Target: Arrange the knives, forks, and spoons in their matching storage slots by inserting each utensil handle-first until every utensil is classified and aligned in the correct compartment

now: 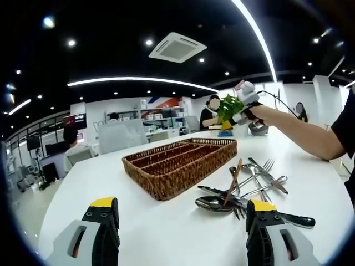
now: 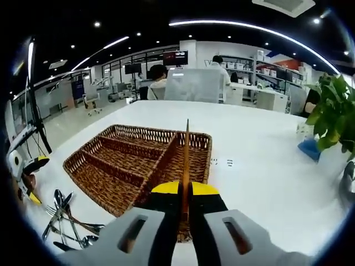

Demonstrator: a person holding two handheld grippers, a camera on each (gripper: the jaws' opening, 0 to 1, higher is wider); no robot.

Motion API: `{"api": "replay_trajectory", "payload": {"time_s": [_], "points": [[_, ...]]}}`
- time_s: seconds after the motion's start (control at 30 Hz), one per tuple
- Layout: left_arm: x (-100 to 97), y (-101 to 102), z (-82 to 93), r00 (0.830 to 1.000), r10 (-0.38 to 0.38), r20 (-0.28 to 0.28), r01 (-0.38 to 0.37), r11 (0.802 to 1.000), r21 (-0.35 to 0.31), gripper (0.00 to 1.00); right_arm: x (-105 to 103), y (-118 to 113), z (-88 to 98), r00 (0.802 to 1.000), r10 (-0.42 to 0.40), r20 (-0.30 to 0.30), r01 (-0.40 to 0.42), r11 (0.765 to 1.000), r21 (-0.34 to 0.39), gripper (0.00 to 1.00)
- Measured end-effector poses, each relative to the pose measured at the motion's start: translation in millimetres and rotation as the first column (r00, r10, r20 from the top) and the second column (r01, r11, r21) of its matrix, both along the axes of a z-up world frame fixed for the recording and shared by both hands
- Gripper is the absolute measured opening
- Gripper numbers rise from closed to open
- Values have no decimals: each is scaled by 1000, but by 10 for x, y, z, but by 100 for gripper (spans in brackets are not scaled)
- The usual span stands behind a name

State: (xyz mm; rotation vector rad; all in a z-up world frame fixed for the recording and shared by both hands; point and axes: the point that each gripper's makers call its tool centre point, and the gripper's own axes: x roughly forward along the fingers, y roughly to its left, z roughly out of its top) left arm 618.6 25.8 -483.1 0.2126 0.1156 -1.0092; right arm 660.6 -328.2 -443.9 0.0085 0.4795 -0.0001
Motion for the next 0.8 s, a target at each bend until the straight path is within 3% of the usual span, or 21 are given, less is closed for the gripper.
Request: {"api": "replay_trajectory", "payload": {"time_s": [0.2, 0.57, 0.8], "points": [[-8, -8, -2, 1000, -2, 3, 2, 1000, 5, 100, -10, 88, -192, 997, 21, -70, -22, 1000, -12, 3], [-21, -24, -8, 1000, -9, 7, 8, 1000, 12, 100, 56, 91, -389, 992, 22, -122, -27, 999, -33, 3], [0, -6, 5, 1000, 3, 10, -3, 1000, 9, 100, 68, 113, -410, 990, 32, -139, -40, 998, -51, 3]]}}
